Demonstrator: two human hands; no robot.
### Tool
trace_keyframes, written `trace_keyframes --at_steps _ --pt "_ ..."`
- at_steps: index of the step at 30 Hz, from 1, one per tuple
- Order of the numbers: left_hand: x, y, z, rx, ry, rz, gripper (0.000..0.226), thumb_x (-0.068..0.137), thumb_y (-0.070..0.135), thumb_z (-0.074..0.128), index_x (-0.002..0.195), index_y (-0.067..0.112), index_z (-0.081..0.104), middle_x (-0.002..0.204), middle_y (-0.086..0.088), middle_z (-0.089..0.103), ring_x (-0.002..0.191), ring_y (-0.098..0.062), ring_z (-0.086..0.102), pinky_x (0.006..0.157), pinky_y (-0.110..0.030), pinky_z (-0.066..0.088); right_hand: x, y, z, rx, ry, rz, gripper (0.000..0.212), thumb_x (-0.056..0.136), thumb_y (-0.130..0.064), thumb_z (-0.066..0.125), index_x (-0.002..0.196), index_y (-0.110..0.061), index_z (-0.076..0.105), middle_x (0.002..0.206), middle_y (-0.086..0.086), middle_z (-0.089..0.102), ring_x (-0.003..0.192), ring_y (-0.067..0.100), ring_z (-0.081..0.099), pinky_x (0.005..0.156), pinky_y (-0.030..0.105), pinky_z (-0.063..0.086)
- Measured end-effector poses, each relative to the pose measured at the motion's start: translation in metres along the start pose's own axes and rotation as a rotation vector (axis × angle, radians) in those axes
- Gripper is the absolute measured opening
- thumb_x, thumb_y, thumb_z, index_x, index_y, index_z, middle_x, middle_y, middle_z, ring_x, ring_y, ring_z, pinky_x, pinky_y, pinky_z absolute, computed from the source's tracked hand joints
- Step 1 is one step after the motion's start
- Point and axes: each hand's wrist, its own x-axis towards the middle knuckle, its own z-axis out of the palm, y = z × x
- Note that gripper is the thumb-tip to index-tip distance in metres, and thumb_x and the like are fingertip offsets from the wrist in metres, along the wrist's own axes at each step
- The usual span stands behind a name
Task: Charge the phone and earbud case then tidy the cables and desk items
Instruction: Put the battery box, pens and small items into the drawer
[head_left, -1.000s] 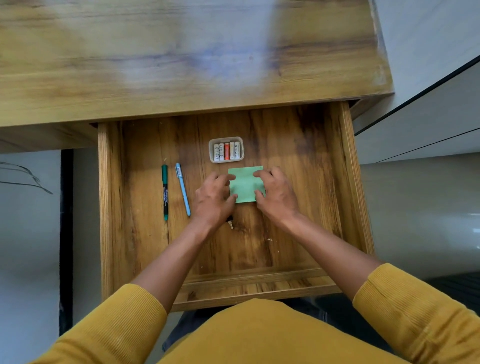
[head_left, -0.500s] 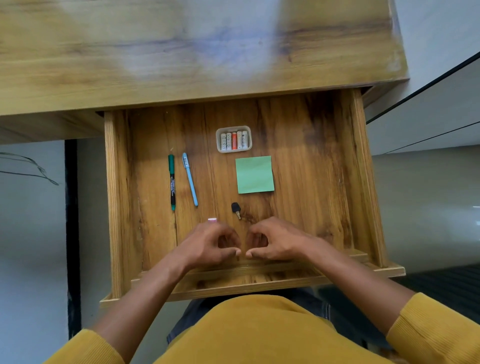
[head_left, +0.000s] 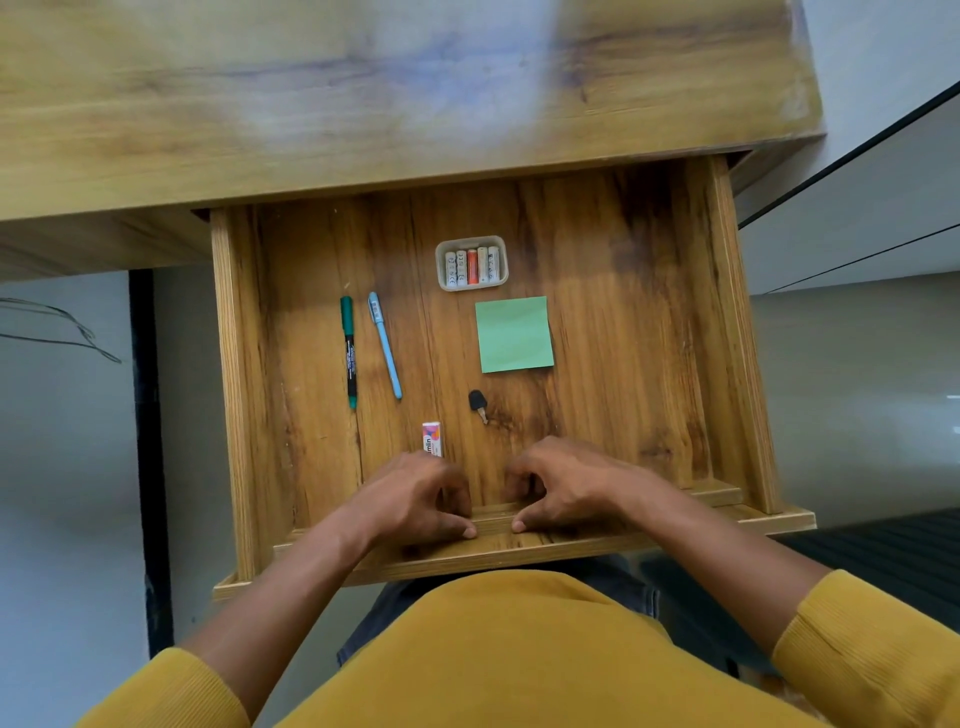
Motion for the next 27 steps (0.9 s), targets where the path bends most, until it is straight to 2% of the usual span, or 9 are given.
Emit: trace_keyframes --at_steps 7,14,19,27 --pt "0.007 -0.002 -0.004 -0.066 -0.029 0.011 0.019 0.088 0.051 0.081 0.097 0.036 0.073 0.094 0.02 0.068 0.087 0.0 0.064 0.079 -0.028 0.06 0.009 0.002 -0.004 0.013 -0.026 -0.021 0.035 0.085 -0.053 0.081 0.111 -0.034 0.067 0.104 -0.016 0.065 0.093 0.002 0.059 0.084 0.034 0.056" --pt "0.017 -0.008 -0.022 -0.11 0.003 0.003 0.016 0.087 0.048 0.082 0.095 0.037 0.076 0.093 0.02 0.069 0.087 0.002 0.063 0.075 -0.019 0.055 0.019 0.005 -0.02 0.034 -0.003 0.008 0.029 0.086 -0.051 0.08 0.108 -0.038 0.067 0.102 -0.018 0.065 0.094 0.002 0.06 0.08 0.032 0.054" --pt "0.026 -0.011 -0.044 -0.093 0.031 -0.017 0.015 0.088 0.048 0.082 0.096 0.036 0.076 0.096 0.019 0.068 0.091 0.0 0.063 0.079 -0.025 0.057 0.025 0.009 -0.04 0.062 0.037 0.013 0.026 0.086 -0.05 0.08 0.106 -0.039 0.068 0.102 -0.019 0.067 0.094 0.001 0.063 0.082 0.032 0.057" --pt "0.035 -0.011 -0.079 -0.076 0.072 -0.035 0.018 0.087 0.045 0.084 0.096 0.03 0.079 0.096 0.016 0.07 0.09 -0.003 0.065 0.075 -0.021 0.056 0.043 0.014 -0.074 0.077 0.066 0.052 0.029 0.082 -0.053 0.084 0.103 -0.039 0.07 0.103 -0.018 0.07 0.096 0.002 0.064 0.083 0.033 0.057"
